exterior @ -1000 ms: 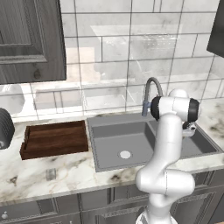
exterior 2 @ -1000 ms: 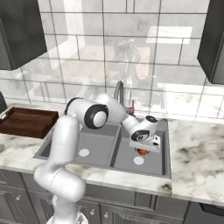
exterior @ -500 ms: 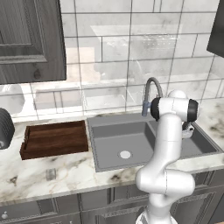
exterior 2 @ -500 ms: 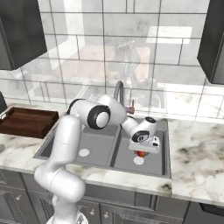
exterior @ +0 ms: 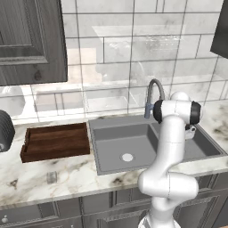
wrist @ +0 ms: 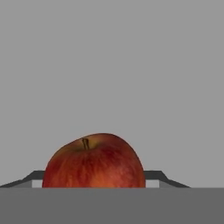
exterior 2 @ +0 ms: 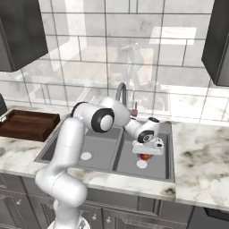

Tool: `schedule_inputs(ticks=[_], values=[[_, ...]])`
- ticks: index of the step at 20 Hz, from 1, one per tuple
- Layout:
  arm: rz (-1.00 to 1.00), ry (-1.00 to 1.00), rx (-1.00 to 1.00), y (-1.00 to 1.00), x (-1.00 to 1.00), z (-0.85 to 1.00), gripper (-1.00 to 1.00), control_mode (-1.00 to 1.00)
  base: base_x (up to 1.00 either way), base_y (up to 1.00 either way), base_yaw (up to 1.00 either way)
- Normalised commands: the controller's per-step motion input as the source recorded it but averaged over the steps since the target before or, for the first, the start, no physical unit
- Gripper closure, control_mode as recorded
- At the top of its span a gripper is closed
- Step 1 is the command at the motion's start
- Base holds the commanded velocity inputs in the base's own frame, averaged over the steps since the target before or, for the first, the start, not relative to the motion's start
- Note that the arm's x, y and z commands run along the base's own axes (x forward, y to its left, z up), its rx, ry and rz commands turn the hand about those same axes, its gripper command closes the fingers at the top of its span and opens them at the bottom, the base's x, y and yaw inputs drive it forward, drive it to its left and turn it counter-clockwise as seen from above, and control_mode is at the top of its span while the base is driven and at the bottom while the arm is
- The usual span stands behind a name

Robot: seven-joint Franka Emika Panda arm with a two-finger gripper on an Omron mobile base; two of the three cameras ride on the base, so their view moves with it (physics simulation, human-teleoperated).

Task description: Pick up all produce items and place them in the sink. Turn on the sink faucet to wash them. Then turn the sink off and put them in the tray.

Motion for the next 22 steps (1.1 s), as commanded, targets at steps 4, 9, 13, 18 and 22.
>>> schedule_inputs(ticks=[4, 9, 13, 18, 22], values=[[0.01, -0.01, 0.0, 0.01, -0.03, -0.01, -1.0, -1.0, 0.0, 0.0, 0.0], [0.0, -0.03, -0.01, 0.0, -0.26, 0.11, -1.0, -1.0, 0.0, 0.0, 0.0], [0.01, -0.01, -0.01, 0.03, -0.23, 0.22, -1.0, -1.0, 0.0, 0.0, 0.0], [0.05, -0.05, -0.02, 0.1, -0.14, 0.36, -1.0, -1.0, 0.0, 0.0, 0.0], [0.05, -0.03, -0.04, 0.08, -0.14, 0.43, -1.0, -1.0, 0.0, 0.0, 0.0]])
